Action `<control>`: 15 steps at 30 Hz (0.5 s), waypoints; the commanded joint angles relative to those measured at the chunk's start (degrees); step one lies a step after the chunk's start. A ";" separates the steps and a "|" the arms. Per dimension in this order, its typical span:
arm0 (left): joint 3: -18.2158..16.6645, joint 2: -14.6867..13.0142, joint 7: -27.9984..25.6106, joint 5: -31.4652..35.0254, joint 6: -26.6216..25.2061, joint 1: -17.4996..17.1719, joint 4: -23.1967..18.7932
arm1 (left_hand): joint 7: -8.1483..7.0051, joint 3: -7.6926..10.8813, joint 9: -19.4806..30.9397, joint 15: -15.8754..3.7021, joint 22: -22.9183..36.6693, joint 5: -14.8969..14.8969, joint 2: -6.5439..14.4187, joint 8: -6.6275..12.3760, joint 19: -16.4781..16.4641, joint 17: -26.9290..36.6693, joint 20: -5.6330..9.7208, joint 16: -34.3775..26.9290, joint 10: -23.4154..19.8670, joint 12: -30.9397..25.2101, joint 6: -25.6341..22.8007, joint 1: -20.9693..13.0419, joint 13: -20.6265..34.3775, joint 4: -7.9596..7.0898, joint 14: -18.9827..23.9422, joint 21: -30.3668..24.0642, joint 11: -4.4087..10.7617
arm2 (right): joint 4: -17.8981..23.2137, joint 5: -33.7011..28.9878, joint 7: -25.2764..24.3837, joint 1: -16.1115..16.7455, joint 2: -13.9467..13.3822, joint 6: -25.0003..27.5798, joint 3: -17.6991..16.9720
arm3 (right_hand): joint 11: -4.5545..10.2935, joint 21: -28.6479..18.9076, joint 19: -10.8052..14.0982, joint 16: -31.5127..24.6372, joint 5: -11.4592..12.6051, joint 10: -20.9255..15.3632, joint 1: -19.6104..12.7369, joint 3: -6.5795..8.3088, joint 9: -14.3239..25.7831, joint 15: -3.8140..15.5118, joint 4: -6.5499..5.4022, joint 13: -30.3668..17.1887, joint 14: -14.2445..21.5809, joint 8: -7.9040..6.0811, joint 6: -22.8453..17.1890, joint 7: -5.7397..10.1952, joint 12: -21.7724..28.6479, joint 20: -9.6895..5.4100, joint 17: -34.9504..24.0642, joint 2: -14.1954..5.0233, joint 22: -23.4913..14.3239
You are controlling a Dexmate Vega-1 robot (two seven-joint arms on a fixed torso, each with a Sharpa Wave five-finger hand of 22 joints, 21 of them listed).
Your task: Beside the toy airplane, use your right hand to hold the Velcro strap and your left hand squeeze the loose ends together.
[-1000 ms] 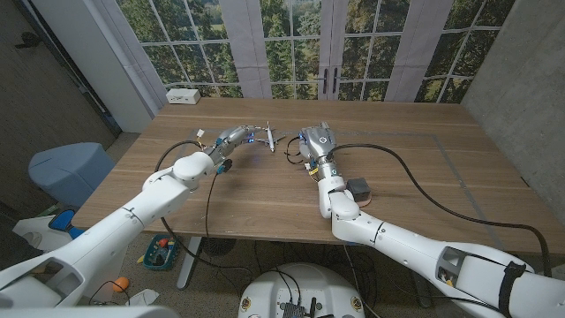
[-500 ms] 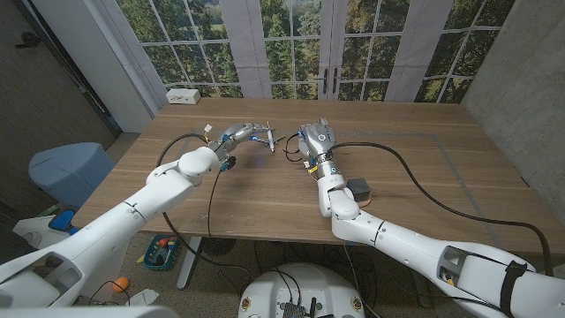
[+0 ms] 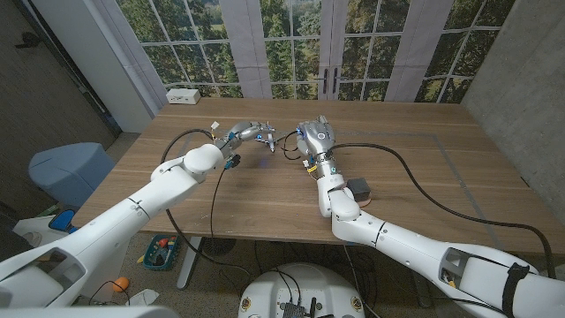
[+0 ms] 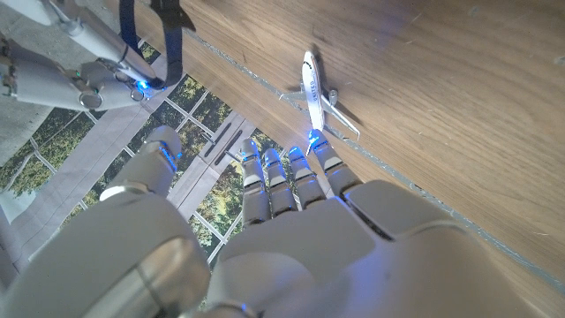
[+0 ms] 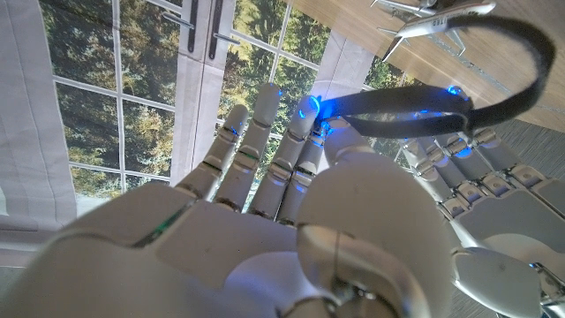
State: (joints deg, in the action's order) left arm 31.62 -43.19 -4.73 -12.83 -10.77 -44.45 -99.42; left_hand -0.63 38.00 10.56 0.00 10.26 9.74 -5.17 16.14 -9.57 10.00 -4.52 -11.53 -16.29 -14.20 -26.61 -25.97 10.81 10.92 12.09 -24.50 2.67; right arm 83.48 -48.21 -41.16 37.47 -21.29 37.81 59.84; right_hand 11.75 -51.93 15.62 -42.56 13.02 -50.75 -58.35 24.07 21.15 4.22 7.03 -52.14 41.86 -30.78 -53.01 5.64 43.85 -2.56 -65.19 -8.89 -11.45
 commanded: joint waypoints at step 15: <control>2.43 1.35 0.41 4.78 -1.80 2.02 -0.06 | -0.11 -0.60 0.04 -1.06 0.31 0.15 -1.37 0.72 -1.69 0.21 0.44 -0.10 -2.19 -0.04 -2.43 -4.09 0.21 0.05 1.37 0.59 1.61 | -1.48 -2.09 -0.94 -0.96 1.56 -1.23 0.74 | 0.04 -0.97 -0.55 1.13 0.26 -0.97 0.20 0.40 2.59 8.46 0.37 -0.15 1.05 -0.01 -1.22 -0.38 -0.52 -1.40 -1.80 0.56 0.14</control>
State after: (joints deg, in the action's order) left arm 33.31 -42.40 -4.12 -9.66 -11.92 -42.98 -99.46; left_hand -0.71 37.55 10.55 -0.86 10.26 9.74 -6.47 16.58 -10.55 10.00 -3.93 -11.53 -17.76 -14.20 -28.37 -29.14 10.80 10.93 12.95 -23.94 4.14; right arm 82.95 -49.51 -41.75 37.14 -20.47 37.18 60.02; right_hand 11.77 -52.57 15.22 -41.69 13.01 -50.78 -57.98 24.25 21.16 4.40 7.22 -52.14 42.30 -30.71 -53.00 5.63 43.42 -2.15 -66.64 -8.51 -11.18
